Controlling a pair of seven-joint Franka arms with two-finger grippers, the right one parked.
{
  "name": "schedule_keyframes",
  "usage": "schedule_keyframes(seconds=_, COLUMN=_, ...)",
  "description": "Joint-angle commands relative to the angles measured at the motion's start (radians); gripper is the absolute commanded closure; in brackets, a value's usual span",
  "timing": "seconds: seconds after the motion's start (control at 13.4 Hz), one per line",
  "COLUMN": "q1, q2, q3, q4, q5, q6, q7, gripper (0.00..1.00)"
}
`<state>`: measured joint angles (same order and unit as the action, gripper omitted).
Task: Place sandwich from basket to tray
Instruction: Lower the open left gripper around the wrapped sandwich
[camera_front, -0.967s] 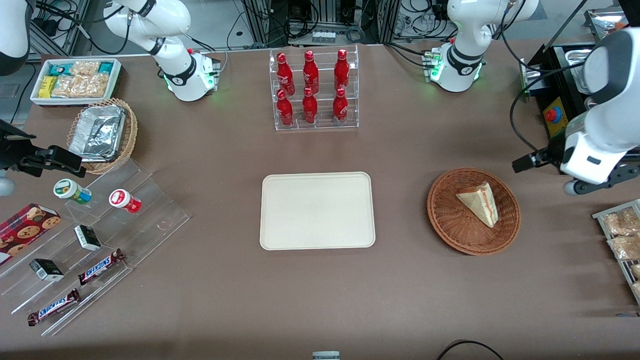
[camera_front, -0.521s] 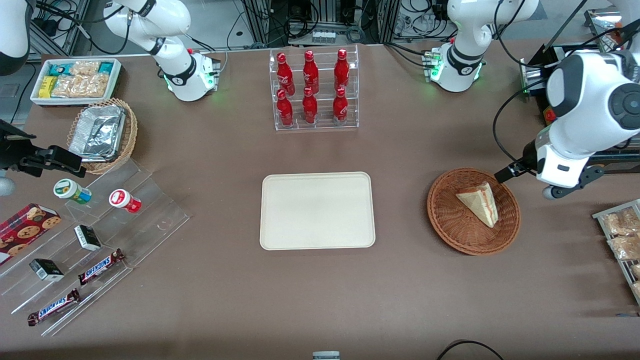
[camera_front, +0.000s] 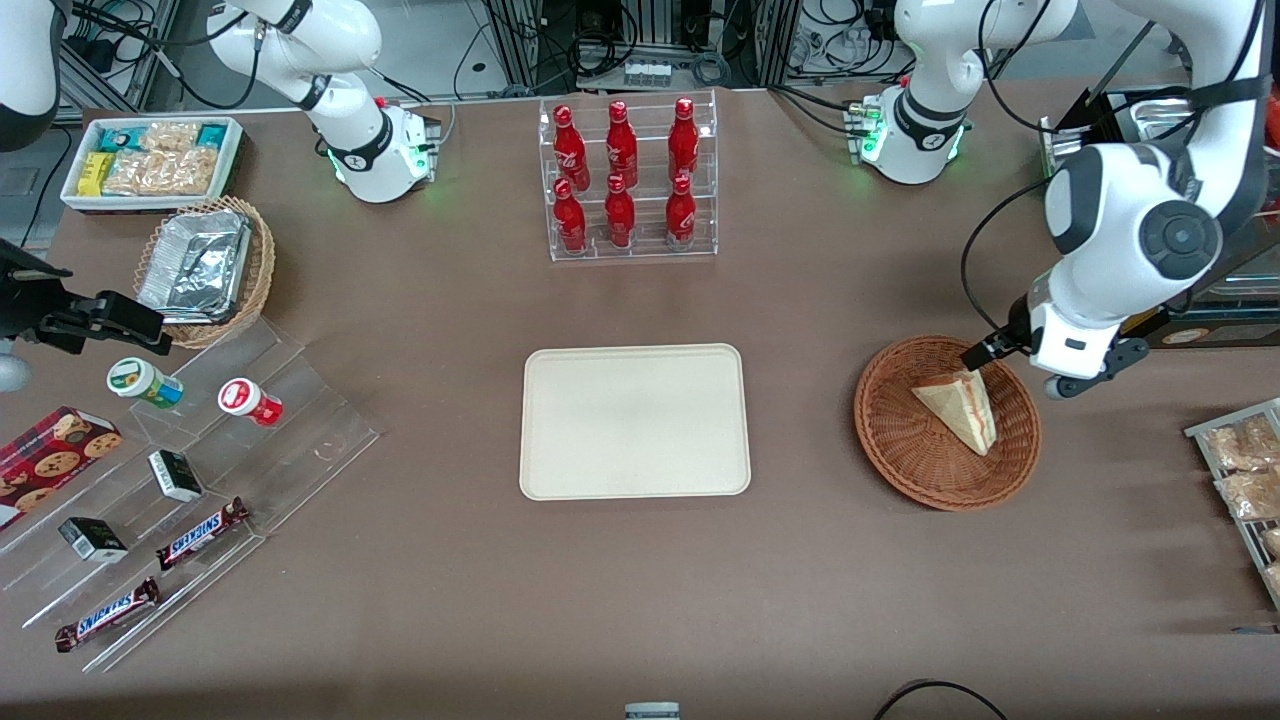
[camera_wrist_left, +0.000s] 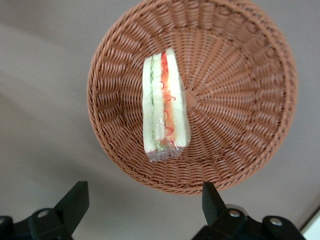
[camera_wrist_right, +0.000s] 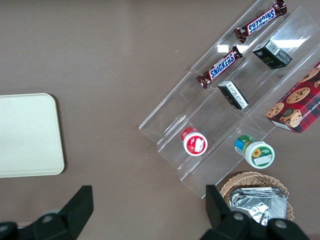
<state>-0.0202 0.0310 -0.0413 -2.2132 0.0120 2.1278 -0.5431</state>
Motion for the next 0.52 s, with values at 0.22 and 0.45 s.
schedule_keyframes(seconds=0.22, q1=0.002, q2=0.105, q3=0.0, q4=-0.008, q5=0.002, q6=0.141, q7=-0.02, gripper=0.0)
schedule_keyframes(seconds=0.45, q1=0.006, q2=0.164, q3=0.003, q4=-0.006, q5=0.0, q6=0.224, q7=-0.024, gripper=0.0)
